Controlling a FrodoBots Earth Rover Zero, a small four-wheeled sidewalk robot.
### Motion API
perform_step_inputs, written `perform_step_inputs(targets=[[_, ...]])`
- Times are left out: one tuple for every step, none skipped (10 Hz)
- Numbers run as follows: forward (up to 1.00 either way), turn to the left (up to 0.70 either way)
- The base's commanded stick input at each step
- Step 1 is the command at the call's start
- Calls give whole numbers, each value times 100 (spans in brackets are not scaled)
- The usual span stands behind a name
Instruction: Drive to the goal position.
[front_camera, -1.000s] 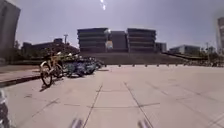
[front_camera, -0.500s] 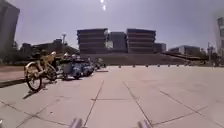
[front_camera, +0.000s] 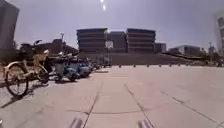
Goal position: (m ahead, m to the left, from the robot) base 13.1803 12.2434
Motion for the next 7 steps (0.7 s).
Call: perform_step_inputs(targets=[[100, 0], [100, 0], [100, 0], [100, 0], [100, 0], [100, 0], [100, 0]])
